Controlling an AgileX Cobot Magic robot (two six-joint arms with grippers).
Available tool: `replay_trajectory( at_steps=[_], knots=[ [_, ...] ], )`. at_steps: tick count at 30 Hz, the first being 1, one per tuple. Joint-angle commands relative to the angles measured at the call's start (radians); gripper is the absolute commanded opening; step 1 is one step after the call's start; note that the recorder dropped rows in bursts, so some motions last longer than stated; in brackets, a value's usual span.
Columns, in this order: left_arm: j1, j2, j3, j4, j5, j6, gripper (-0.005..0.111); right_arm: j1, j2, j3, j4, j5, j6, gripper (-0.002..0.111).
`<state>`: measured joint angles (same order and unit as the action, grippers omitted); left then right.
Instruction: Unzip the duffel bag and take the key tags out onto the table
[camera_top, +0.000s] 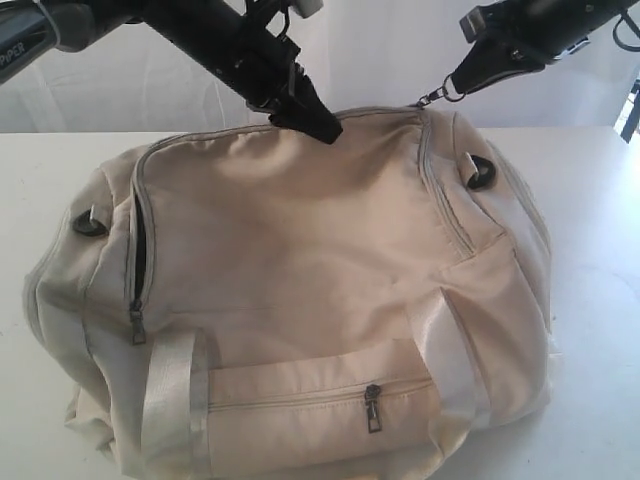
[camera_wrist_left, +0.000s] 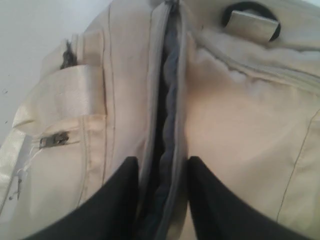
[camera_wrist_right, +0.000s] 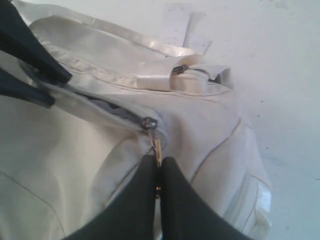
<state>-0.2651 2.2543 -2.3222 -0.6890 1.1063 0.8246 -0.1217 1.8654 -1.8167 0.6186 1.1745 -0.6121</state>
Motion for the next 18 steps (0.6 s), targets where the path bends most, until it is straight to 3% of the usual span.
replay_trajectory(
  at_steps=[1, 12, 18],
  knots=[
    [-0.004, -0.013, 0.007, 0.002, 0.021, 0.039, 0.056, -0.012, 0.003, 0.004, -0.007, -0.041, -0.020, 0.000],
    [-0.098, -0.013, 0.007, -0.029, -0.148, 0.123, 0.056, 0.033, 0.055, 0.004, 0.003, -0.040, -0.047, 0.000],
    [-0.141, -0.013, 0.007, -0.029, -0.251, 0.123, 0.048, 0.033, 0.055, 0.004, 0.003, -0.040, -0.054, 0.000]
  ],
)
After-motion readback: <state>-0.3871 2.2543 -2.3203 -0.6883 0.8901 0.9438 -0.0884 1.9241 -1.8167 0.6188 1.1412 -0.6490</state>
